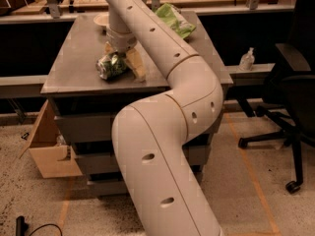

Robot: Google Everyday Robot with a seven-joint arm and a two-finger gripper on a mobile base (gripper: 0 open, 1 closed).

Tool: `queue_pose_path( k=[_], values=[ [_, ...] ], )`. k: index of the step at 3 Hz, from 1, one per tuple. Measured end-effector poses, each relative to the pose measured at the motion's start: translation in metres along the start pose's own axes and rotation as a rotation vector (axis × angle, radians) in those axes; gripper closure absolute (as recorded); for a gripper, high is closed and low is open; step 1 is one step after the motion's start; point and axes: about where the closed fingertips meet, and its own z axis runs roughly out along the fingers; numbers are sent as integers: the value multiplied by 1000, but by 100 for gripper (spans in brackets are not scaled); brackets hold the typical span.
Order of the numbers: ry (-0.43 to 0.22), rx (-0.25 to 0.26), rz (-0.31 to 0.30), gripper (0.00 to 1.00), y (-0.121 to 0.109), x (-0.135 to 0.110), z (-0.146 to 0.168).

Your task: Pick green can

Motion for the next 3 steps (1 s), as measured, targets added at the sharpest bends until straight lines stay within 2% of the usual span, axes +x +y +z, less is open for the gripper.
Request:
queue_pose_path(
  k=[3],
  values=[
    [3,0,3,46,1,1,-5]
  ],
)
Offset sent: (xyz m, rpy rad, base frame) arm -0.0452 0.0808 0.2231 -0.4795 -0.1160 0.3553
